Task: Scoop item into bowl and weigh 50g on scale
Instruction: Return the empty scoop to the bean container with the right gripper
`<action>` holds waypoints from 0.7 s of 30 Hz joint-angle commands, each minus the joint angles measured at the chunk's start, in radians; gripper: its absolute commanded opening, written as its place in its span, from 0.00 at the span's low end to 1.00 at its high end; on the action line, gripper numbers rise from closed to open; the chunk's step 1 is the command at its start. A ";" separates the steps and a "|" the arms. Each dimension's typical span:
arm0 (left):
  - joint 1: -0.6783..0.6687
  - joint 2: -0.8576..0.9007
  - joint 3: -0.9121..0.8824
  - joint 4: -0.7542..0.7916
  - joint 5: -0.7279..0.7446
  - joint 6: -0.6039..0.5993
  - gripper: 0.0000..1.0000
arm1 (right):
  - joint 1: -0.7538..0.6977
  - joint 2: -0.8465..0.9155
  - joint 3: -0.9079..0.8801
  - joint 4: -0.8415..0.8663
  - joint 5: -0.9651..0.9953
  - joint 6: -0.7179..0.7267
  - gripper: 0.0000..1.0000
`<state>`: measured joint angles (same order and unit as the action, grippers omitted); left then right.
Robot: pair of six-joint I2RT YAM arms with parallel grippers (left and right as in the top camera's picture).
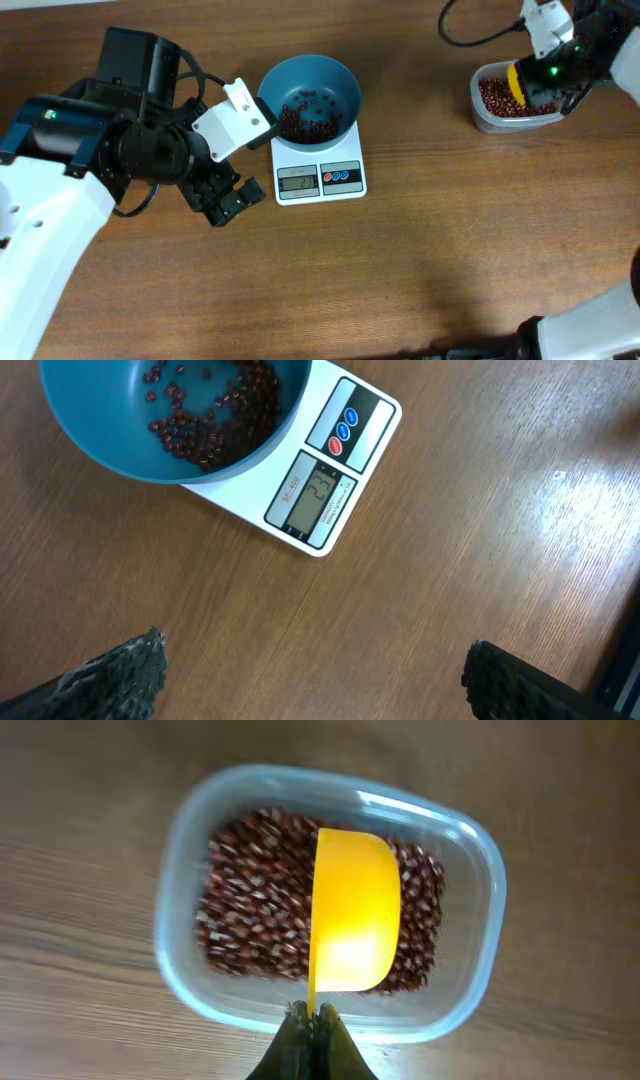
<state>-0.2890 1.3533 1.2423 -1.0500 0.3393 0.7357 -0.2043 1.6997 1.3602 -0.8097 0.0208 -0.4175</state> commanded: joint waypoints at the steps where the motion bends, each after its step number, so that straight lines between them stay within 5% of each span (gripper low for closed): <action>1: -0.003 0.004 0.017 0.002 0.004 -0.016 0.99 | -0.006 0.035 0.005 -0.002 0.163 0.011 0.04; 6: -0.003 0.004 0.017 0.002 0.004 -0.016 0.99 | -0.006 0.087 0.003 -0.003 0.172 0.011 0.04; 10: -0.003 0.004 0.017 0.002 0.004 -0.016 0.99 | -0.006 0.089 0.002 -0.032 -0.007 0.015 0.04; 21: -0.003 0.004 0.017 0.001 0.004 -0.016 0.99 | -0.076 0.089 0.003 -0.040 -0.131 0.320 0.04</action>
<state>-0.2890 1.3529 1.2423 -1.0500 0.3397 0.7357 -0.2325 1.7802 1.3602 -0.8459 -0.0723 -0.2035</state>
